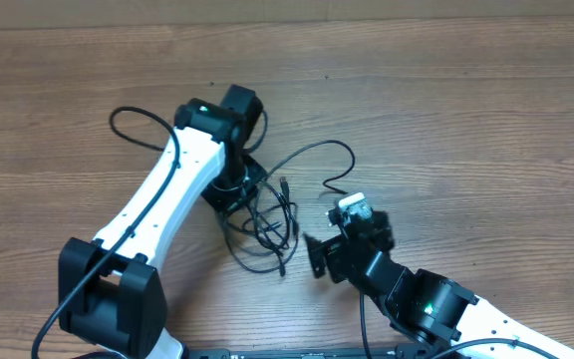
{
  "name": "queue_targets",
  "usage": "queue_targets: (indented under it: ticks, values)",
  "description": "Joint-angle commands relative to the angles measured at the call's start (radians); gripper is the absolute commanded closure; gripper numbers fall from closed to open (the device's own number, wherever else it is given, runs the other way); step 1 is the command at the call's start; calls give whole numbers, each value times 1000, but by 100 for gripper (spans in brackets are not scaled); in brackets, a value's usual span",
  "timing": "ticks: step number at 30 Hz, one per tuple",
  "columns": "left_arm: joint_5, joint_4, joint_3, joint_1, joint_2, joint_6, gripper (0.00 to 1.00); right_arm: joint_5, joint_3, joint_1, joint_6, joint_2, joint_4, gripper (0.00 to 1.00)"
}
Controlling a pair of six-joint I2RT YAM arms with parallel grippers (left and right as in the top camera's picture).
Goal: Untangle cables
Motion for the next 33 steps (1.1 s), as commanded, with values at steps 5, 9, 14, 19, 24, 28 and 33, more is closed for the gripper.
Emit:
queue_targets:
  ticks: [5,9,14,19,24,28,33]
  values:
    - [-20,-152,12,29,2,-378,96,-433,0,3,74,-3,115,0]
    - [93,-170,12,28,2,-402,96,-462,0,3,74,-3,181,0]
    - [173,-192,12,29,2,-402,96,-453,0,3,78,-3,246,0]
    - [260,-231,12,28,2,-459,96,-339,0,3,163,3,251,0]
    - [310,-266,12,25,2,-514,96,-246,0,3,181,50,252,0]
    - [309,-265,12,18,2,-546,96,-183,0,2,250,100,267,0]
    - [309,-266,12,14,2,-560,96,-124,0,2,249,179,281,0]
